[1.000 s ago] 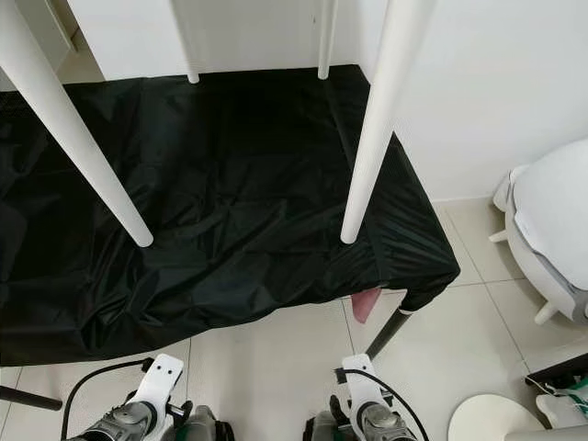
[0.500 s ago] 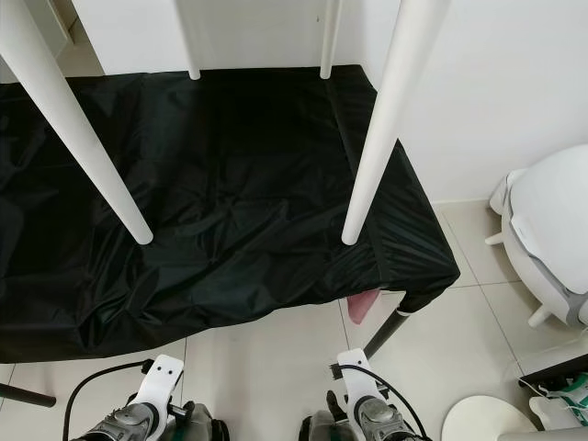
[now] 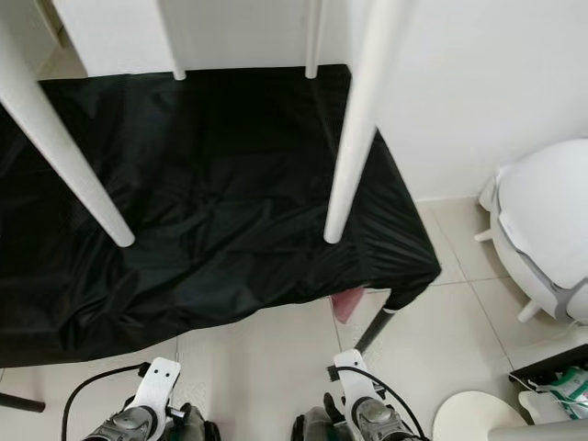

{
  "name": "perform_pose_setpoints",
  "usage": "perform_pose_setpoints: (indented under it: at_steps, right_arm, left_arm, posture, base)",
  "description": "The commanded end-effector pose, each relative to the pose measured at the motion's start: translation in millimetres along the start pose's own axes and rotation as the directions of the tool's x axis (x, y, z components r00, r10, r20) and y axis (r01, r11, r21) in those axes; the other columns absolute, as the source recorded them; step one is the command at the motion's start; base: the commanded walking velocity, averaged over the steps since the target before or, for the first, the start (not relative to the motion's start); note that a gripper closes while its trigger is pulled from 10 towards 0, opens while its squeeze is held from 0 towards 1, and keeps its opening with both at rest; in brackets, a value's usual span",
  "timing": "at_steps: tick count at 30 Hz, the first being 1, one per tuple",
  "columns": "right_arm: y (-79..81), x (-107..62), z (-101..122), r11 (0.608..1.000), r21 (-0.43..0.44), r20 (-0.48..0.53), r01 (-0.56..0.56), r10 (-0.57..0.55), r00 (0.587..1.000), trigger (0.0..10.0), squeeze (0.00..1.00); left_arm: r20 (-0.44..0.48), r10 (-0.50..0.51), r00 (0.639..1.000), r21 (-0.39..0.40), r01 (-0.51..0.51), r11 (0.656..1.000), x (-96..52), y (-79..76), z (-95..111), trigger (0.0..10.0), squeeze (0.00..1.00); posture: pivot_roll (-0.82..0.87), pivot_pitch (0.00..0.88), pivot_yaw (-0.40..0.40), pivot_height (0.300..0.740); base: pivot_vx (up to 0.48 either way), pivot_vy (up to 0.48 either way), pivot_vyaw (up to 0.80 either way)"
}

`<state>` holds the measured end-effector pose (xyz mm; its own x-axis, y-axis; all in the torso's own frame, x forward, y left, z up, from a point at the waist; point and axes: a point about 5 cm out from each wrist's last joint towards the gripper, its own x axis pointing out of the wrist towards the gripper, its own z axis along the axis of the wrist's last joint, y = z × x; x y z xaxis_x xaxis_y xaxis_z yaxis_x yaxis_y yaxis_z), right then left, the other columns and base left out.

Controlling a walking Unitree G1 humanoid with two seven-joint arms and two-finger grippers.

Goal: Building children table

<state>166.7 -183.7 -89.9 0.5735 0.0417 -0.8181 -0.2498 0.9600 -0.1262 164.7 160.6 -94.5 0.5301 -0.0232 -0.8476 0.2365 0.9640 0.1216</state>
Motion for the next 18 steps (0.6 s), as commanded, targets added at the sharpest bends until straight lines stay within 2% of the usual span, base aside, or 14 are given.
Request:
perform_pose_setpoints:
  at_steps: [1, 12, 18]
  right_arm:
    - [4.6, -0.1, -2.9, 1.0, -0.007, -0.015, -0.017, 0.017, 1.0, 10.0, 0.0]
    - [4.9, -1.4, -8.0, 1.0, -0.006, -0.028, -0.017, 0.017, 0.999, 10.0, 0.0]
    - [4.3, -2.7, -12.5, 1.0, -0.009, -0.039, -0.016, 0.016, 0.999, 10.0, 0.0]
  left_arm:
    - [-0.038, 0.042, 0.998, 0.007, -0.041, 0.999, -1.9, 5.3, -10.6, 10.0, 0.0]
    - [-0.042, 0.044, 0.998, 0.011, -0.044, 0.999, -2.3, 7.3, -12.3, 10.0, 0.0]
    - [-0.036, 0.051, 0.998, -0.004, -0.051, 0.999, -2.4, 8.9, -12.0, 10.0, 0.0]
  posture:
    - [-0.04, 0.0, 0.005, 0.74]
    - [-0.04, 0.0, 0.008, 0.74]
    - [-0.04, 0.0, 0.006, 0.74]
  base:
    - [0.0, -0.416, 0.0]
    - [0.0, -0.401, 0.0]
    - [0.0, 0.0, 0.0]
